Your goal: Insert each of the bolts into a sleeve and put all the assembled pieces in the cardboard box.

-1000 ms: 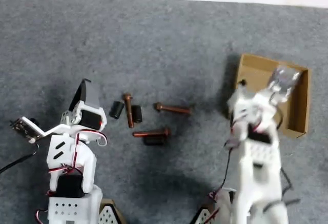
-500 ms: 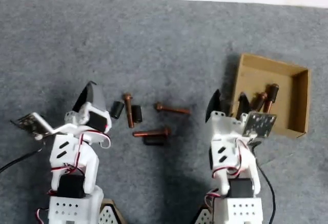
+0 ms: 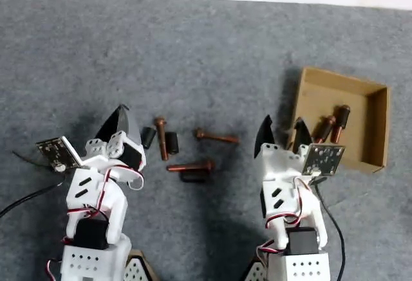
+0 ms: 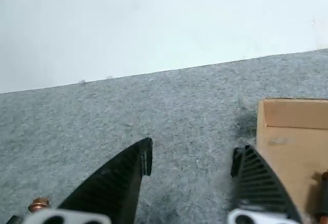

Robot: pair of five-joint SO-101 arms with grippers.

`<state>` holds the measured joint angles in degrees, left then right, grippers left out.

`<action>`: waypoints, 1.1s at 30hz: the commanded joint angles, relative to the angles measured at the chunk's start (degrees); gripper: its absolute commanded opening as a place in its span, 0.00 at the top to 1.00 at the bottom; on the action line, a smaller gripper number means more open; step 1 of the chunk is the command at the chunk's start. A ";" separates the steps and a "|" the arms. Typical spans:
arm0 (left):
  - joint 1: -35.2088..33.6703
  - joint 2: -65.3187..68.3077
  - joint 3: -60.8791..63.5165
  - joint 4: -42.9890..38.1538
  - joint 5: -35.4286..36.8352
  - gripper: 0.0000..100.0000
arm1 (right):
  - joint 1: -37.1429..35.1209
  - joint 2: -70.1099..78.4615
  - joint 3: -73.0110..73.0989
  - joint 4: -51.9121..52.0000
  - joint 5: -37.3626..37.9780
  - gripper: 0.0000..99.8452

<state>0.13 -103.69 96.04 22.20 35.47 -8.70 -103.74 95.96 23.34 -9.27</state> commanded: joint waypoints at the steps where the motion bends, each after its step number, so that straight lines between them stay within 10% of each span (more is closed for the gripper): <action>1: 1.10 -0.57 1.10 0.79 -0.53 0.99 | -0.57 -0.84 5.23 0.13 -0.35 0.77; 33: 0.75 -0.66 1.10 0.62 -0.53 0.99 | -0.57 -0.40 5.23 1.89 -0.35 0.77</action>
<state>0.13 -103.69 96.04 22.29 35.47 -8.70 -103.74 95.96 25.10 -9.27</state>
